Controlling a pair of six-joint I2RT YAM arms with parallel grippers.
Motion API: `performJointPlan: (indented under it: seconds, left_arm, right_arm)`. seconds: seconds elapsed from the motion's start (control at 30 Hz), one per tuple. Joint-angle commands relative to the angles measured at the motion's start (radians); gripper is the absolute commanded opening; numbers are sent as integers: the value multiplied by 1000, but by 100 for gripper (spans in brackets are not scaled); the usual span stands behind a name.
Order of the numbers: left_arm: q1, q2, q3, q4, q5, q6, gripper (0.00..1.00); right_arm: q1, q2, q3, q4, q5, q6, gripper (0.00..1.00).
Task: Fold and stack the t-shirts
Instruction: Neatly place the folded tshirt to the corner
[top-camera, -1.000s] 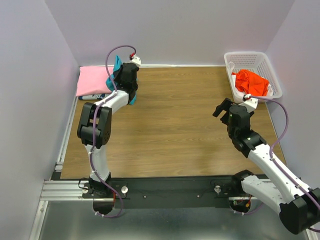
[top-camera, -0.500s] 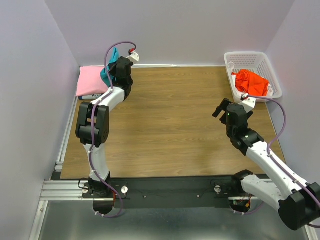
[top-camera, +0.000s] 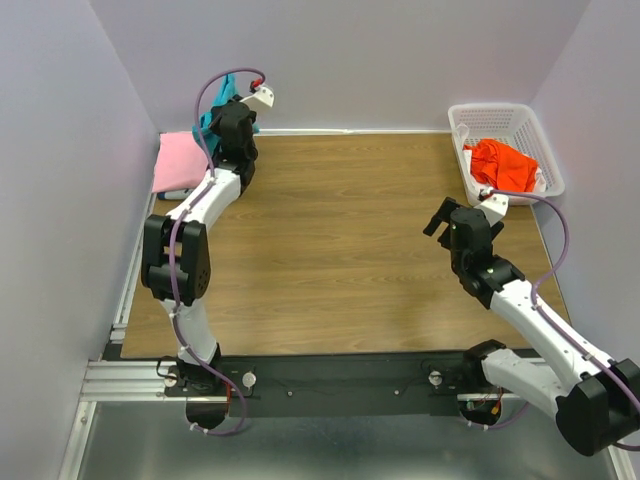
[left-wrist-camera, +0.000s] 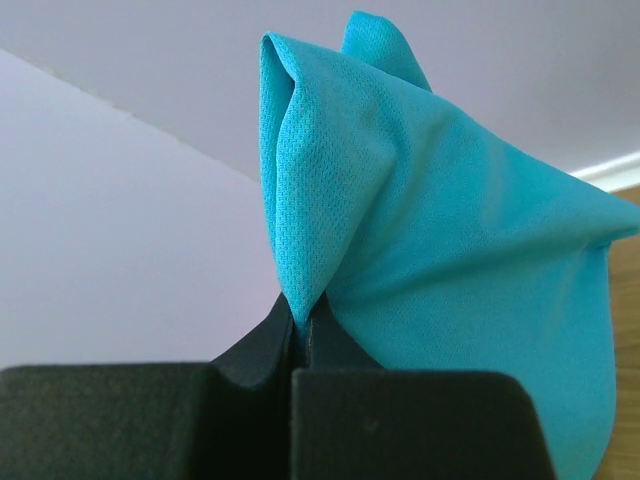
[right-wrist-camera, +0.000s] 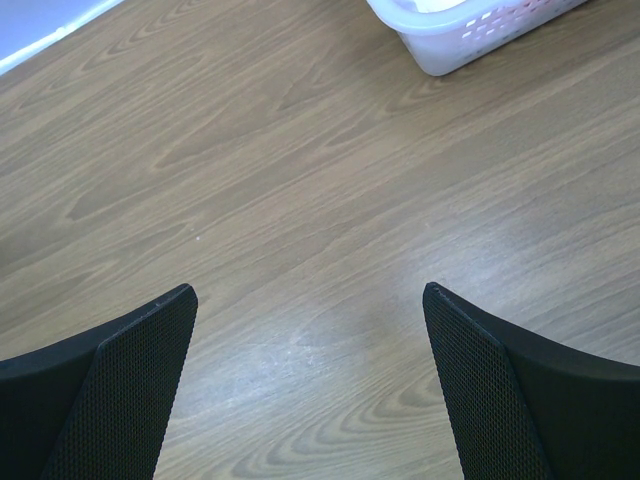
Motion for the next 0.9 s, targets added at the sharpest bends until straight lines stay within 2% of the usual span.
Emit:
performJointPlan:
  seconds: [0.0,0.27,0.87]
  left_arm:
    - [16,-57,34,-6,41,-23,0]
    - [56,-48,34,-21,105,-56,0]
    - [180,161,166,-110,209,-155,0]
  right_arm:
    - [-2,-24,-2,-4,36,-3,100]
    - [-2,-33,1,-4,40,-5,100]
    - [-2,11,13,-6,71,-17,100]
